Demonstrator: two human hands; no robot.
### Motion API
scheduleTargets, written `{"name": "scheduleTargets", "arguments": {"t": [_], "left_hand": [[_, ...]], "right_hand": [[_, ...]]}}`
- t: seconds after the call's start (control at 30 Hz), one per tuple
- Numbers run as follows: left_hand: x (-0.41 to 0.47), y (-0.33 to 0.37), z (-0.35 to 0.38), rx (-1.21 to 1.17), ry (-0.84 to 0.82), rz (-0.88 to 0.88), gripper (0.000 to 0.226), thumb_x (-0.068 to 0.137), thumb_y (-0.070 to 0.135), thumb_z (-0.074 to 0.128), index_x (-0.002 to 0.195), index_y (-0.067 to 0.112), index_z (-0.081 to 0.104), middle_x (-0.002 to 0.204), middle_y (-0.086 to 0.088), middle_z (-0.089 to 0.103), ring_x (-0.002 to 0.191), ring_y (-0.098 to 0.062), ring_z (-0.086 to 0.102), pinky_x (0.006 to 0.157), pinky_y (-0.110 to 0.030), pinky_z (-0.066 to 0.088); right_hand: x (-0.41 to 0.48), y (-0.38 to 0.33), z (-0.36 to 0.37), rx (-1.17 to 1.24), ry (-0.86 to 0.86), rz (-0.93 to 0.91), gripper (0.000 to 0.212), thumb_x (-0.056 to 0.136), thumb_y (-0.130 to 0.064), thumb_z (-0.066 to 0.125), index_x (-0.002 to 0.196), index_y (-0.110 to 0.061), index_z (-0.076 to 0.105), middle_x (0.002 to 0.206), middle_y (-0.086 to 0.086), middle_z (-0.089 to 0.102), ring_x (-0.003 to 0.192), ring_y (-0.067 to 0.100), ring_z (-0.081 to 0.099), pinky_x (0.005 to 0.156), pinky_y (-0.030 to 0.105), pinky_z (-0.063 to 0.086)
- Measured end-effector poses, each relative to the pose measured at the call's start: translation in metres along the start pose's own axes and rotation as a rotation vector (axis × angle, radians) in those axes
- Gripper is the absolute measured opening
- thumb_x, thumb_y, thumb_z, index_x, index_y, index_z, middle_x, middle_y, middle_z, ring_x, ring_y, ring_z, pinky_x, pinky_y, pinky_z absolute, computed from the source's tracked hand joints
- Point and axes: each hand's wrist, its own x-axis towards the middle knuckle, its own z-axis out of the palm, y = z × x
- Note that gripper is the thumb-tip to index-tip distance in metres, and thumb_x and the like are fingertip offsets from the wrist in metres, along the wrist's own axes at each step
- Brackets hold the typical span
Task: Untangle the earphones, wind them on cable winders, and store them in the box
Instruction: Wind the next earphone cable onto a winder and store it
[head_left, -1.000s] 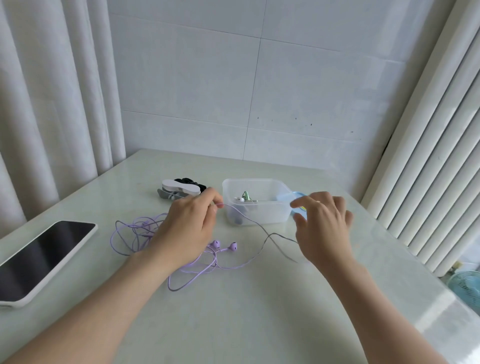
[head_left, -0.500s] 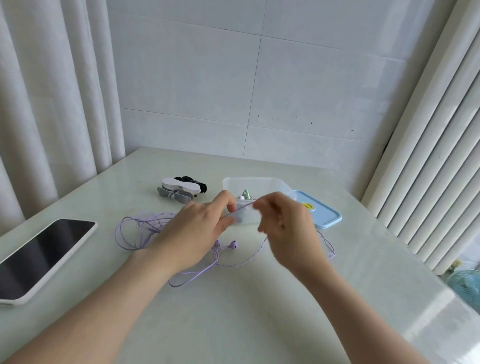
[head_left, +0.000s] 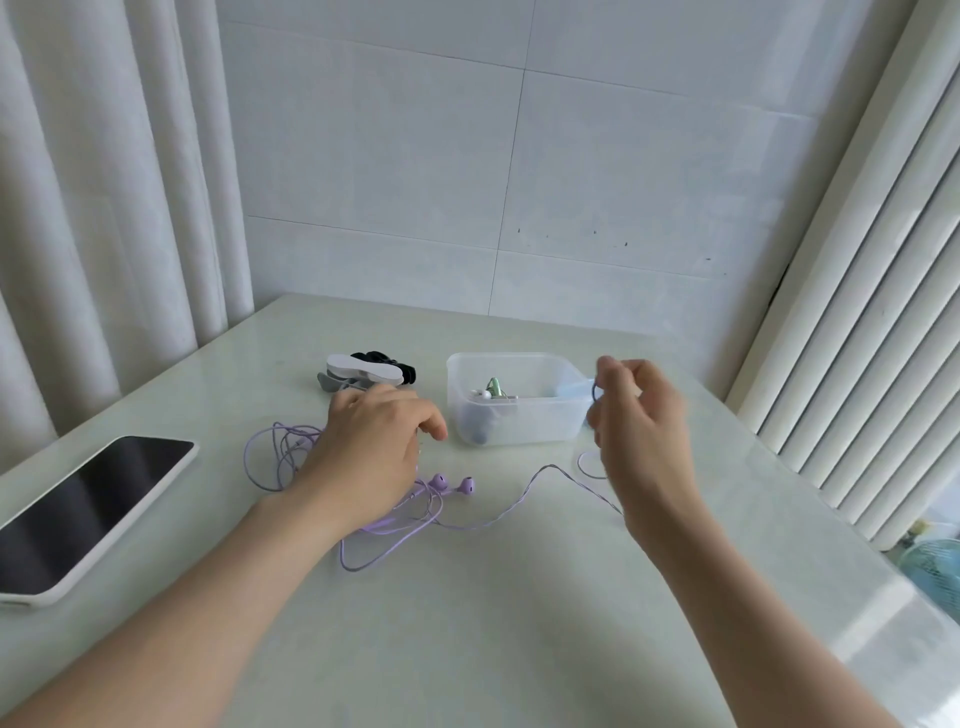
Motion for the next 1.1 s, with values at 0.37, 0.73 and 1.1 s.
{"name": "scheduleTargets", "arguments": {"t": [0.37, 0.73, 1.1], "left_hand": [[0.001, 0.014, -0.013, -0.017, -0.264, -0.045, 0.054, 0.072, -0.013, 0.054, 0.061, 0.039, 0.063, 0.074, 0.011, 0.062, 0.079, -0.003, 0.053, 0.090, -0.030, 0.034], [0.001, 0.010, -0.019, 0.055, -0.329, -0.093, 0.044, 0.077, -0.009, 0.054, 0.066, 0.032, 0.065, 0.101, 0.011, 0.067, 0.095, -0.009, 0.050, 0.100, -0.036, 0.037], [-0.001, 0.009, -0.023, 0.126, -0.319, -0.170, 0.034, 0.081, -0.003, 0.054, 0.072, 0.028, 0.065, 0.075, 0.016, 0.057, 0.085, -0.012, 0.050, 0.092, -0.033, 0.035]], "right_hand": [[0.000, 0.029, -0.001, -1.225, -0.364, -0.433, 0.054, 0.074, -0.002, 0.059, 0.119, -0.030, 0.070, 0.126, -0.007, 0.062, 0.128, 0.023, 0.045, 0.100, 0.036, 0.033], [-0.021, 0.029, 0.019, -0.718, -0.874, -0.586, 0.006, 0.092, -0.036, 0.073, 0.091, -0.033, 0.079, 0.098, -0.015, 0.071, 0.100, 0.005, 0.059, 0.094, 0.025, 0.045], [-0.007, 0.010, 0.009, -0.140, -0.396, -0.215, 0.018, 0.091, -0.019, 0.053, 0.080, -0.006, 0.062, 0.071, 0.008, 0.070, 0.068, 0.021, 0.068, 0.066, 0.036, 0.049]]}}
